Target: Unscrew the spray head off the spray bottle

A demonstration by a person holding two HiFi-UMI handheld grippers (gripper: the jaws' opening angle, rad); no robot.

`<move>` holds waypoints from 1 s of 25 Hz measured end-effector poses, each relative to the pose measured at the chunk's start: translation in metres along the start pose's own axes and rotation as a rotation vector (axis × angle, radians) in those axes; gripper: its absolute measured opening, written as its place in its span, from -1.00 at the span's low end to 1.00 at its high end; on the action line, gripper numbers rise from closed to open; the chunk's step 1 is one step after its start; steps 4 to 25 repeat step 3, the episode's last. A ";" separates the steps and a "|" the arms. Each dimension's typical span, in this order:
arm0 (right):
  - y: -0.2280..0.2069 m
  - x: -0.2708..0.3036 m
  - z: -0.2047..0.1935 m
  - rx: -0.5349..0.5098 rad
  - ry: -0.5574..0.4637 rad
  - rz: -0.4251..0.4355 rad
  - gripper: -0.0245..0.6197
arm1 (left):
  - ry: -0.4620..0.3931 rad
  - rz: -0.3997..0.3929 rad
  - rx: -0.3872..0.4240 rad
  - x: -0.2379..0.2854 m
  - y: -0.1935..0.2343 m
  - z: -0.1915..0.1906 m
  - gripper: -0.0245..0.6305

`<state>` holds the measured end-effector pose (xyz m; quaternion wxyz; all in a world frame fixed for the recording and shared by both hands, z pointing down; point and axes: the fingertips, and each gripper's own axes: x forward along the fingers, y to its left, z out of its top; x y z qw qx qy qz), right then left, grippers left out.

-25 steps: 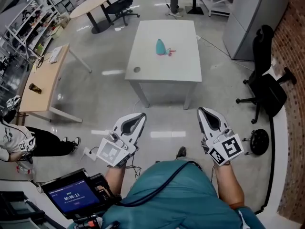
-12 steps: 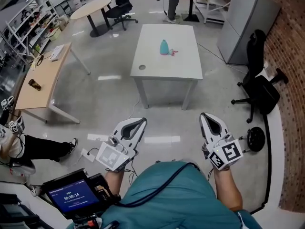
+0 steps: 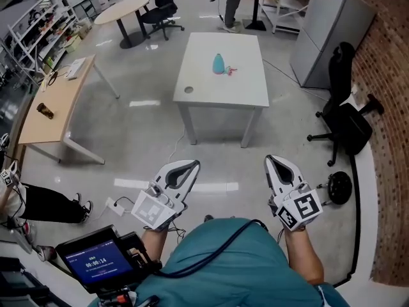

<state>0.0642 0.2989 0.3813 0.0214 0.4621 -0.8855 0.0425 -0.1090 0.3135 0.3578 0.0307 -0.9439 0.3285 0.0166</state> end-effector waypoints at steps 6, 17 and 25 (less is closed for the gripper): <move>-0.001 -0.004 -0.002 -0.001 0.014 -0.002 -0.93 | -0.002 -0.001 -0.014 0.003 -0.003 0.001 -0.91; -0.001 -0.004 -0.002 -0.001 0.014 -0.002 -0.93 | -0.002 -0.001 -0.014 0.003 -0.003 0.001 -0.91; -0.001 -0.004 -0.002 -0.001 0.014 -0.002 -0.93 | -0.002 -0.001 -0.014 0.003 -0.003 0.001 -0.91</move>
